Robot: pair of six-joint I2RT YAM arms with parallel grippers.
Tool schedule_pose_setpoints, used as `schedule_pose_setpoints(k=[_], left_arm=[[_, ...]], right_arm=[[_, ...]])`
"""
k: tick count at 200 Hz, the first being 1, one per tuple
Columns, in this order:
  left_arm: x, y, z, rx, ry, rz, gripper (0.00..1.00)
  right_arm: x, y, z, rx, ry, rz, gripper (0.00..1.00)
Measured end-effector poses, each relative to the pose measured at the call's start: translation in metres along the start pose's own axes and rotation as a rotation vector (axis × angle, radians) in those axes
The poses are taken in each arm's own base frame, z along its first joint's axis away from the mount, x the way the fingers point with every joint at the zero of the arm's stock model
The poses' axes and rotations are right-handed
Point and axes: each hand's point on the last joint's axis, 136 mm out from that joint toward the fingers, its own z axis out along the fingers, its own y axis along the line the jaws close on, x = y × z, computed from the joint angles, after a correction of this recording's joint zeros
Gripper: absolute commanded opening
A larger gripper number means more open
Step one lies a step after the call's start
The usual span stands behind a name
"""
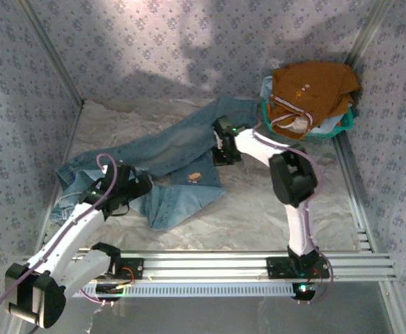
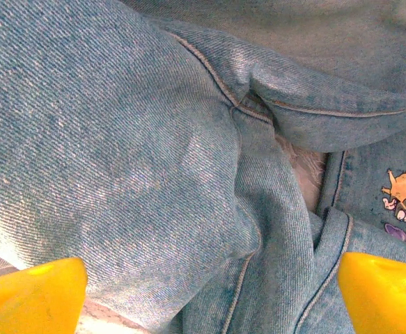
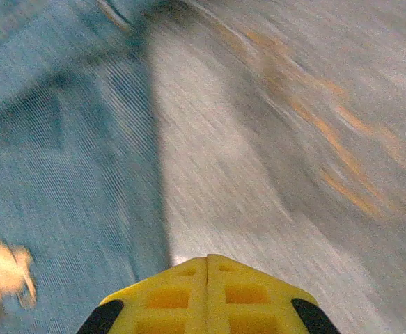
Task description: Fold and stack the trousers
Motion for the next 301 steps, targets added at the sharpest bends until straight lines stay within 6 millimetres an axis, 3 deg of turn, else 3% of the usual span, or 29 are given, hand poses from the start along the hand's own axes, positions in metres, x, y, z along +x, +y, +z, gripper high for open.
schedule_pose_setpoints(k=[16,42,55,63,83,125,153,186,208,217,240,264,301], left_arm=[[-0.002,-0.002,-0.002,0.008,-0.004,0.003,0.93],[-0.008,-0.012,-0.007,0.043,-0.009,0.013,0.92],[-0.013,-0.019,-0.009,0.063,-0.015,0.021,0.92],[-0.015,-0.022,-0.008,0.072,-0.015,0.023,0.92],[-0.016,-0.025,-0.004,0.076,-0.008,0.028,0.92],[-0.013,-0.024,-0.004,0.08,-0.007,0.027,0.92],[-0.006,-0.017,-0.005,0.08,-0.007,0.02,0.92],[0.001,-0.011,-0.005,0.073,0.0,0.021,0.92],[0.001,-0.01,-0.005,0.069,-0.001,0.021,0.92],[0.001,-0.01,-0.005,0.068,0.001,0.021,0.92],[0.002,-0.009,-0.005,0.065,0.005,0.022,0.92],[0.002,-0.009,-0.005,0.065,0.005,0.023,0.92],[0.003,-0.009,-0.001,0.056,0.014,0.024,0.93]], right_arm=[[0.01,-0.033,-0.041,0.017,-0.068,0.085,0.0],[0.016,-0.102,-0.121,0.04,-0.273,0.279,0.0],[0.022,-0.125,-0.145,0.054,-0.337,0.34,0.2],[0.022,-0.124,-0.149,0.047,-0.348,0.344,0.3],[0.018,-0.086,-0.126,0.002,-0.29,0.26,0.41],[0.005,0.017,-0.031,-0.047,-0.092,0.029,0.49],[-0.013,0.05,0.008,-0.048,-0.055,-0.035,0.48],[-0.015,0.056,0.034,-0.038,-0.012,-0.049,0.35],[-0.014,0.054,0.036,-0.027,-0.002,-0.045,0.27],[-0.014,0.053,0.035,-0.024,-0.001,-0.048,0.31],[-0.013,0.049,0.034,0.0,0.001,-0.048,0.53],[-0.013,0.048,0.035,0.025,-0.002,-0.065,0.55],[-0.017,0.048,0.042,0.059,0.017,-0.087,0.11]])
